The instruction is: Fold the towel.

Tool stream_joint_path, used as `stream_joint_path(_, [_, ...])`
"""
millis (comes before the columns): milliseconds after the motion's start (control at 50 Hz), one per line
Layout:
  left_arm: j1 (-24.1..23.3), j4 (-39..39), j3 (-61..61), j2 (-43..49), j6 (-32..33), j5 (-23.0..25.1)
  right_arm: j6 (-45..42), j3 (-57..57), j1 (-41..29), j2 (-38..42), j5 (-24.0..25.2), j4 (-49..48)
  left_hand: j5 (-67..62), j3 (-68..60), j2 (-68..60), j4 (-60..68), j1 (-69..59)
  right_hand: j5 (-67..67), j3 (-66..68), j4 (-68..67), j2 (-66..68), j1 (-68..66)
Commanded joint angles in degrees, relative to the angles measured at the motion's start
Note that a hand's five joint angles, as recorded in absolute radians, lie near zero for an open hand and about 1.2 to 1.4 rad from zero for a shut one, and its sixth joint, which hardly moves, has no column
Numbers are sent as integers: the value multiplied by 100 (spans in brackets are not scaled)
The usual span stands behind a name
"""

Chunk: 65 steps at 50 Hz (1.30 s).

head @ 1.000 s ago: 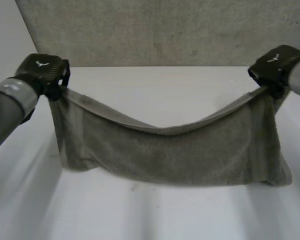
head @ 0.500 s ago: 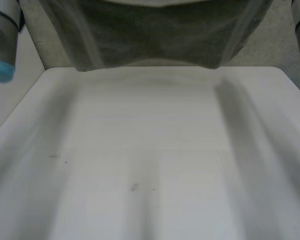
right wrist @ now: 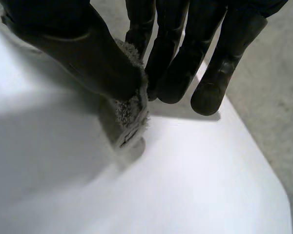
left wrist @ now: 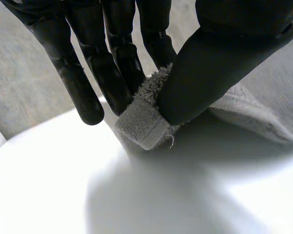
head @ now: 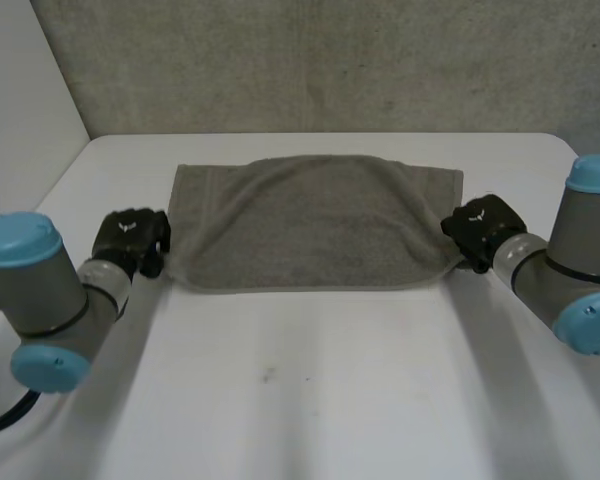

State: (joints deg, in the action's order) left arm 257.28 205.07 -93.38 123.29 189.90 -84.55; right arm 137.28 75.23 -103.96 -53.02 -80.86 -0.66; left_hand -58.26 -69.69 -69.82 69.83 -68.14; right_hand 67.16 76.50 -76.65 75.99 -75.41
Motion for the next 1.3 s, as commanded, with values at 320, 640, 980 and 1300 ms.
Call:
stream_joint_path(320, [419,-1493,-2263,-3212,926,9,-1350,1370,438,-2299,79,3200,-1174,-1031,-1018,1017,-1186,284,350,-335,401,-459])
stream_joint_path(640, [542,-2050,-2158,-3355,944,519,-1863,775,826,-2109,660,3469,-1174,-1031,-1018,1017,-1186,284,350,-335,401,-459])
stream_joint_path(980, [253,-1601,1564,105,838,440,-642,-1606,377,186,-192,1974,-1174,-1031,-1018,1017,-1186,284,350,-335,401,-459])
stream_joint_path(1300, [67,-1672,4238,2233,864,141,-579,-2926,140,1557,-659,989,-1174,-1031,-1018,1017,-1186,284,350,-335,401,-459])
